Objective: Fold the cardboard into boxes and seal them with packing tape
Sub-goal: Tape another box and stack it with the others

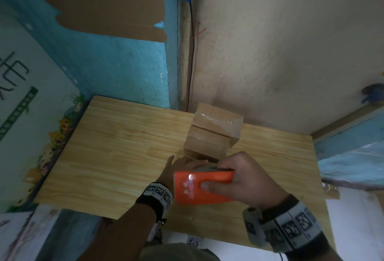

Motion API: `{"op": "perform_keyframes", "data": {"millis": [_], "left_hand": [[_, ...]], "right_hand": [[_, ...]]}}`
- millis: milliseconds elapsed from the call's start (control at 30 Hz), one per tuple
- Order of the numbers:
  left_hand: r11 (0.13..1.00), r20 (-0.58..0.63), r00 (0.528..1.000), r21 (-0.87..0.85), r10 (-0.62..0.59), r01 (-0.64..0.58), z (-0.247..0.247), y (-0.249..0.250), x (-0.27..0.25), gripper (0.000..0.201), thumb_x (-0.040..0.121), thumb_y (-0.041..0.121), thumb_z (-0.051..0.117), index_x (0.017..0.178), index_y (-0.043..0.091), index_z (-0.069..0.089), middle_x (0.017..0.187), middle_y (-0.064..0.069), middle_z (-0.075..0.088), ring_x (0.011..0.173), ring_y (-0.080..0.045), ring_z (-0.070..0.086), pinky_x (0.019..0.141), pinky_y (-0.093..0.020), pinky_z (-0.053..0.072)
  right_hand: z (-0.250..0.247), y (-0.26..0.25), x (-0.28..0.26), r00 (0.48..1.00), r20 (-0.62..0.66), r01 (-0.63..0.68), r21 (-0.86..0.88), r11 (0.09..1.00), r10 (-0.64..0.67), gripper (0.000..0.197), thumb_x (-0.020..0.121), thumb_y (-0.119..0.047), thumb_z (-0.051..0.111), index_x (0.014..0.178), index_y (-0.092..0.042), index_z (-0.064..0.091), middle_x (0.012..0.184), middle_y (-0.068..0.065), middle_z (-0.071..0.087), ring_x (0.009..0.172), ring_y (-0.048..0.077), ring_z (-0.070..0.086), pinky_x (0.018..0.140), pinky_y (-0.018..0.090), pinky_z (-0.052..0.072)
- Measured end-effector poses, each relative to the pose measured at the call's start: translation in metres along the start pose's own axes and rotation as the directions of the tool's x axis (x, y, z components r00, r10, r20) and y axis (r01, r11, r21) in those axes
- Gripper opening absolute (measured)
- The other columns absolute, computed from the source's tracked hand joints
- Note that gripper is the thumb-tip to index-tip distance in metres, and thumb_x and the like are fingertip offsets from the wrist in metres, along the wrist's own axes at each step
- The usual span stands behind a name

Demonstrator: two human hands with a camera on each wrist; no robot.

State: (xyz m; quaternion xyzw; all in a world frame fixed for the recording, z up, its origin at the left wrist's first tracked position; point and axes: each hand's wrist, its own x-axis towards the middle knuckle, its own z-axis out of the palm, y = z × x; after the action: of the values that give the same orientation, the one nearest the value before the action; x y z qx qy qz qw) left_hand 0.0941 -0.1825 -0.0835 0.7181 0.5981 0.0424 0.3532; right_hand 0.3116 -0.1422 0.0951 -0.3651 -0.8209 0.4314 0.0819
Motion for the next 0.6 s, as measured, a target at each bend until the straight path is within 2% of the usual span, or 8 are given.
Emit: {"op": "perform_keyframes", "data": {"millis": [33,67,133,200,300,400,467,600], "left_hand": [[1.000,-0.043,0.999,-0.012,-0.011,0.010,0.004,-0.005,0.000,0.082,0.087,0.036,0.079,0.155,0.019,0.037,0.162,0.002,0.033,0.153,-0.020,0.026,0.127,-0.035,-0.009],[1.000,-0.042,0.999,0.013,-0.021,0.022,0.009,-0.009,0.002,0.084,0.084,0.039,0.081,0.155,0.021,0.039,0.159,-0.002,0.039,0.152,-0.022,0.029,0.128,-0.039,-0.008],[0.998,-0.043,0.999,0.058,-0.014,0.016,0.011,-0.014,0.004,0.095,0.075,0.053,0.081,0.153,0.044,0.027,0.153,0.009,0.043,0.147,-0.013,0.032,0.127,-0.053,-0.001],[1.000,-0.028,0.999,-0.009,-0.026,0.025,0.001,-0.012,0.000,0.105,0.071,0.055,0.084,0.151,0.057,0.016,0.151,0.017,0.043,0.144,-0.006,0.033,0.126,-0.055,-0.003],[1.000,-0.034,0.999,-0.022,-0.015,0.014,-0.002,-0.007,-0.002,0.108,0.069,0.057,0.085,0.150,0.061,0.014,0.149,0.016,0.042,0.143,-0.007,0.033,0.125,-0.057,-0.005],[1.000,-0.019,1.000,-0.010,-0.013,0.013,0.001,-0.001,0.005,0.109,0.066,0.060,0.086,0.150,0.062,0.016,0.148,0.011,0.042,0.142,-0.011,0.035,0.126,-0.057,-0.006],[1.000,-0.017,1.000,-0.012,-0.018,0.018,0.000,0.000,0.007,0.110,0.065,0.059,0.087,0.150,0.061,0.018,0.148,0.011,0.040,0.142,-0.011,0.035,0.126,-0.055,-0.007],[1.000,-0.007,1.000,-0.006,-0.013,0.013,0.001,-0.002,0.007,0.110,0.066,0.056,0.087,0.145,0.068,0.012,0.148,0.013,0.038,0.143,-0.011,0.035,0.127,-0.054,-0.005]], "right_hand": [[-0.004,0.007,-0.002,0.999,-0.035,-0.037,0.059,0.998,0.039,0.045,0.082,-0.062,0.082,0.073,-0.018,0.073,0.066,-0.003,0.071,0.056,0.013,0.067,0.050,0.032,0.052],[-0.010,0.013,-0.005,0.993,-0.071,-0.082,0.115,0.990,0.090,0.051,0.080,-0.063,0.082,0.071,-0.014,0.072,0.064,0.003,0.070,0.053,0.017,0.066,0.049,0.035,0.050],[-0.028,0.031,-0.015,0.971,-0.142,-0.166,0.185,0.969,0.193,0.059,0.076,-0.065,0.084,0.064,-0.010,0.068,0.058,0.007,0.065,0.049,0.022,0.060,0.048,0.033,0.044],[-0.049,0.046,-0.026,0.944,-0.182,-0.248,0.161,0.955,0.276,0.059,0.074,-0.064,0.085,0.059,-0.010,0.066,0.054,0.004,0.063,0.046,0.017,0.058,0.047,0.028,0.043],[-0.068,0.077,-0.043,0.898,-0.159,-0.408,0.042,0.912,0.410,0.054,0.068,-0.065,0.081,0.062,-0.012,0.071,0.059,0.003,0.070,0.048,0.013,0.065,0.045,0.026,0.049],[-0.069,0.106,-0.058,0.846,-0.120,-0.516,0.064,0.854,0.520,0.078,0.056,-0.086,0.076,0.073,-0.010,0.077,0.069,0.012,0.074,0.058,0.029,0.073,0.053,0.051,0.060],[-0.060,0.125,-0.064,0.822,-0.109,-0.553,0.082,0.829,0.559,0.085,0.051,-0.093,0.076,0.076,-0.012,0.078,0.072,0.012,0.076,0.062,0.031,0.075,0.057,0.055,0.061],[-0.034,0.147,-0.070,0.745,-0.075,-0.653,0.119,0.748,0.662,0.056,0.074,-0.070,0.083,0.093,-0.018,0.078,0.084,0.004,0.079,0.070,0.020,0.077,0.061,0.035,0.065]]}}
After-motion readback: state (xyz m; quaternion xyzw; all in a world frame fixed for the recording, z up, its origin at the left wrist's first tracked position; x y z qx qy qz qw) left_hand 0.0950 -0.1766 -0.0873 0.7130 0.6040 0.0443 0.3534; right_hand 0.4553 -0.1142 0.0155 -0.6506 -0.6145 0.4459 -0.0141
